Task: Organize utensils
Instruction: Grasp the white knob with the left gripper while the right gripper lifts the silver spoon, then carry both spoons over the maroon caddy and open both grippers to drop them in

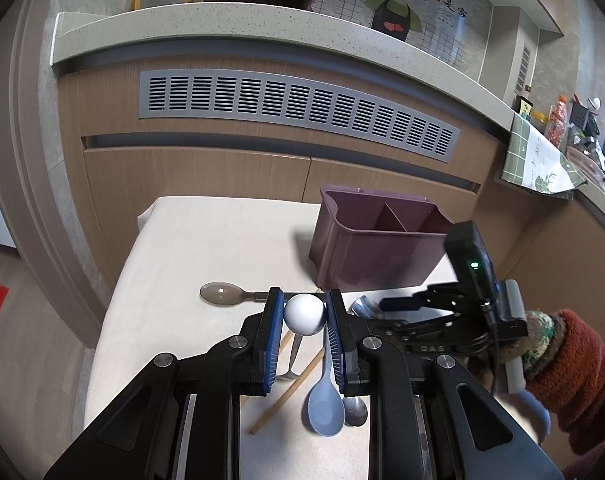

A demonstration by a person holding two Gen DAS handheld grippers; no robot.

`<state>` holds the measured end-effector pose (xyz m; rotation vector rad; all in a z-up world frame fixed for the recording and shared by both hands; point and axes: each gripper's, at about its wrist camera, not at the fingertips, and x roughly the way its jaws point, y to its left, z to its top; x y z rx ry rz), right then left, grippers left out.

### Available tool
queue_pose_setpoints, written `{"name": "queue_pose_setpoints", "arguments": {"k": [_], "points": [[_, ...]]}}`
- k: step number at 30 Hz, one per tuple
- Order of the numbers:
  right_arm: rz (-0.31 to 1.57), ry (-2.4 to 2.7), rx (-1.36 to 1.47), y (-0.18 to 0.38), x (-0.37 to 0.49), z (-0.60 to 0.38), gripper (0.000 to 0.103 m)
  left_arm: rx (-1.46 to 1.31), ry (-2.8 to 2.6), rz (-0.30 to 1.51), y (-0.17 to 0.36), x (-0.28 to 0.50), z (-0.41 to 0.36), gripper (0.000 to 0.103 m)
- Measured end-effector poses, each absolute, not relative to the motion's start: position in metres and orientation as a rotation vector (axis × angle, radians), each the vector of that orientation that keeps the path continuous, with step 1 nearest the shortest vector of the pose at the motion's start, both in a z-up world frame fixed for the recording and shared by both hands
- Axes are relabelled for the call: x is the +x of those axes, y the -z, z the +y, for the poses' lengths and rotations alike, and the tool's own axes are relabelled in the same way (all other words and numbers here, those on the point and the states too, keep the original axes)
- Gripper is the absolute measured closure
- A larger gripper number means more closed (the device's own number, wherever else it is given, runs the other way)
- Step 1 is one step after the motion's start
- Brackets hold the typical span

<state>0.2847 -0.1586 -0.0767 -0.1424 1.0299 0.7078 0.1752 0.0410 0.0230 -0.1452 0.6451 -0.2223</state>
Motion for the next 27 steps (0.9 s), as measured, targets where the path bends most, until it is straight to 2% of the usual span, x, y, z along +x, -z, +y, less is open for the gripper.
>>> {"name": "queue_pose_setpoints", "arguments": {"k": [4, 5, 6, 16, 21, 23, 27], "points": [[1.017, -0.684, -0.226, 0.076, 0.287, -0.142, 0.062, -0.154, 0.229, 0.649, -0.022, 0.177, 0.042, 0.081], [1.012, -0.664, -0.247, 0.076, 0.287, -0.138, 0.064, -0.156, 0.231, 0.650, -0.023, 0.177, 0.042, 0.081], [0.998, -0.634, -0.276, 0.076, 0.285, -0.135, 0.074, -0.156, 0.234, 0.649, -0.023, 0.177, 0.042, 0.081], [0.854, -0.550, -0.169, 0.042, 0.239, -0.180, 0.074, -0.125, 0.261, 0.630, -0.034, 0.172, 0.027, 0.081], [0.727, -0.522, -0.020, -0.001, 0.208, -0.224, 0.074, -0.136, 0.314, 0.606, -0.055, 0.178, 0.014, 0.081], [0.662, -0.522, 0.016, -0.024, 0.204, -0.233, 0.074, -0.147, 0.356, 0.573, -0.079, 0.186, 0.007, 0.081], [0.427, -0.481, -0.008, -0.108, 0.198, -0.241, 0.074, -0.150, 0.414, 0.457, -0.142, 0.210, -0.006, 0.081]]}}
